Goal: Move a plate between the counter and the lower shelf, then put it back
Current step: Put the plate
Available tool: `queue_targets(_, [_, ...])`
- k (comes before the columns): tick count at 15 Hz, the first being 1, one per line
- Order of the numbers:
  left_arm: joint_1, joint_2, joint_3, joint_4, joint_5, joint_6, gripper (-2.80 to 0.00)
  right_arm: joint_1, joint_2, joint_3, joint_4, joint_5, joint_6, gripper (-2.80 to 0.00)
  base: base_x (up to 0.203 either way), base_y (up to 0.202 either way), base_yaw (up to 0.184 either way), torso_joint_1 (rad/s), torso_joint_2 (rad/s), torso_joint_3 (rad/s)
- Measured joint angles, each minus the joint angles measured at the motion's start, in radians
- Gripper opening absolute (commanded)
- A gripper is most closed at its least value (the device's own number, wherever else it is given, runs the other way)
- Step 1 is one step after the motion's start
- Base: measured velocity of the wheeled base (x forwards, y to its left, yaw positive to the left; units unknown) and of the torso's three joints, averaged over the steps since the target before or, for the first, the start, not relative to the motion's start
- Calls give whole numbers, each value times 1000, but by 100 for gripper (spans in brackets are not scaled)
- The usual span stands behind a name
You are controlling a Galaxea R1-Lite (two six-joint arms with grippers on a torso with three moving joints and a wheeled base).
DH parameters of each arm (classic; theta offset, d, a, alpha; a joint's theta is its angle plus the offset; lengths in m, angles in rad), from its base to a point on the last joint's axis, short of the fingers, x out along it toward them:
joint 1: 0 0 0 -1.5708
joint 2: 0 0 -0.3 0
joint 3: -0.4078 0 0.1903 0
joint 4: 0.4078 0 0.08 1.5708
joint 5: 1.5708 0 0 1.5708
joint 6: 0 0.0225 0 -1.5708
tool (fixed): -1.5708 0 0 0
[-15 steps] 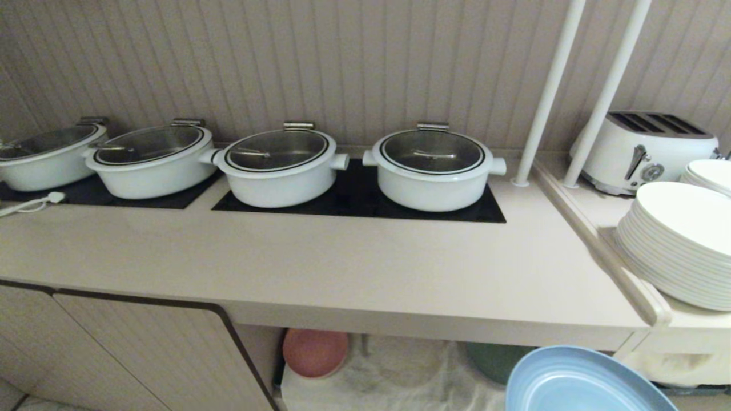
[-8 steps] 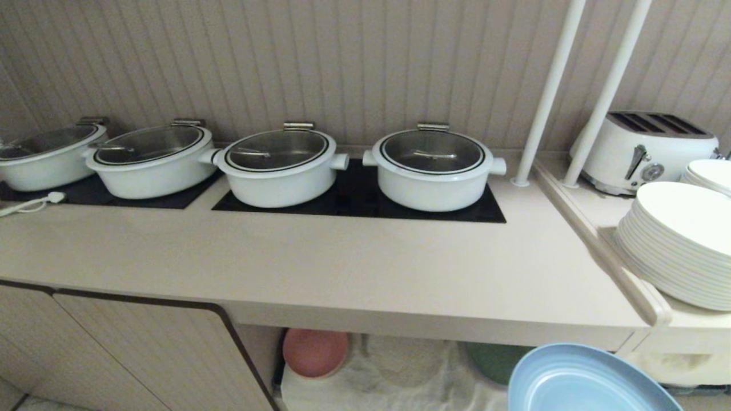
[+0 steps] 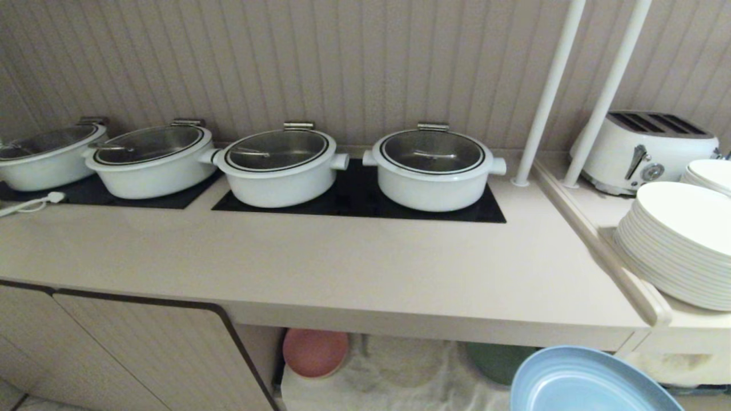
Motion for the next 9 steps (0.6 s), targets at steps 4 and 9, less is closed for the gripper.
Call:
queue_targets(4, [0,0,0,0,0,0,-280,0,0,3,0,0,1,-280,0,0,0,0,0,0])
queue_targets(9, [0,0,0,0,0,0,-280,1,0,6,0,-1,1,-280,0,0,0,0,0,0])
